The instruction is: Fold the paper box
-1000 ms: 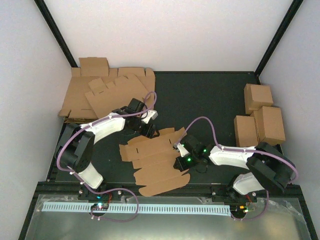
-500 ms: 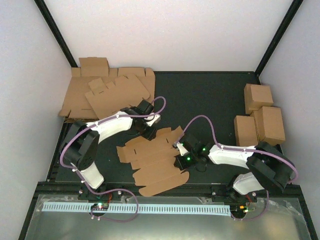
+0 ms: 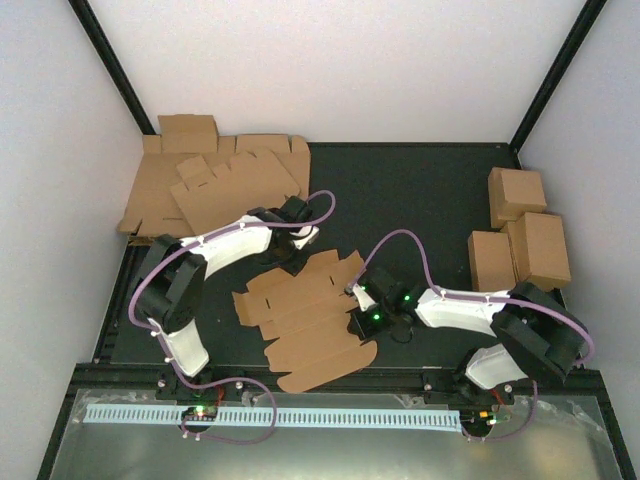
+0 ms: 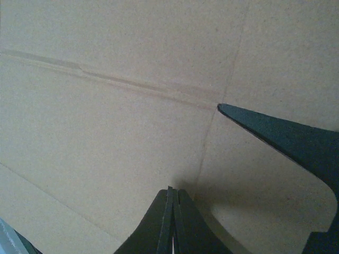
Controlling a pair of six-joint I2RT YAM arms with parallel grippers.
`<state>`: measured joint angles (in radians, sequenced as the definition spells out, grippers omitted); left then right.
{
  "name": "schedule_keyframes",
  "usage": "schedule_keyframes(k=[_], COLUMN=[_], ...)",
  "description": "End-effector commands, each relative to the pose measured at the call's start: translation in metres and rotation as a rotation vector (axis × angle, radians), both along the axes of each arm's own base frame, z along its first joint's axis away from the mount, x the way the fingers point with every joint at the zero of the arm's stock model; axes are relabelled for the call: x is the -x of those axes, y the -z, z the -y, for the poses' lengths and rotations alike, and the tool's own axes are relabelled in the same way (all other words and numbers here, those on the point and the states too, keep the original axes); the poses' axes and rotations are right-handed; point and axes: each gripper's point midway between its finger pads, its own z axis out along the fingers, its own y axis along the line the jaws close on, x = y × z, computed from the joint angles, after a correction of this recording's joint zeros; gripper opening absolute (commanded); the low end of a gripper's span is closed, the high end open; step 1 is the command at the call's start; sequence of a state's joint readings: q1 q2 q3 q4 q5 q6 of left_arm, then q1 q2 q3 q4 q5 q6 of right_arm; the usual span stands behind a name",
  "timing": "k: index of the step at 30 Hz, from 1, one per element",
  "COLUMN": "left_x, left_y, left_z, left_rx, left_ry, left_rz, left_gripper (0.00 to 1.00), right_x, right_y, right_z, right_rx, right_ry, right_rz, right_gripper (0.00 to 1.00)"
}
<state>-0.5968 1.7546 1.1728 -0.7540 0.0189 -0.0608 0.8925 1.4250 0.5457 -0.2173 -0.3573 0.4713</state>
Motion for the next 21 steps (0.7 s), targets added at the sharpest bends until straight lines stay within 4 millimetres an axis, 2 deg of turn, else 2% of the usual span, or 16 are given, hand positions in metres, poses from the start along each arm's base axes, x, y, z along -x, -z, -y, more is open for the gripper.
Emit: schedule_keyframes(k=[1, 7, 11, 14, 21], left_x=[0.003, 0.012, 0.019, 0.023, 0.024], left_y=[-0.006, -0.007, -0.008, -0.007, -0.007], left_z=[-0.004, -0.004, 0.000, 0.002, 0.001], left_rx=[-0.050, -0.063, -0.065, -0.089, -0.166], left_ry=[0.012, 0.034, 0.067, 0.090, 0.120], left_rz=[-0.014, -0.042, -0.060, -0.059, -0.010], left_gripper=[0.37, 0.36, 0.28, 0.25, 0.07], right_x=[-0.007, -0.008, -0.007, -0.007, -0.009], right_y=[0.001, 0.003, 0.005, 0.004, 0.003], right_z=[0.000, 0.000, 0.000, 0.000, 0.000], right_rx=[0.023, 0.028, 0.030, 0.031, 0.029], right_ry=[-0.002, -0.001, -0.002, 0.000, 0.002], right_rz=[0.029, 0.031, 0.027, 0.030, 0.037], right_gripper=[0.04, 0.04, 0.04, 0.04, 0.03])
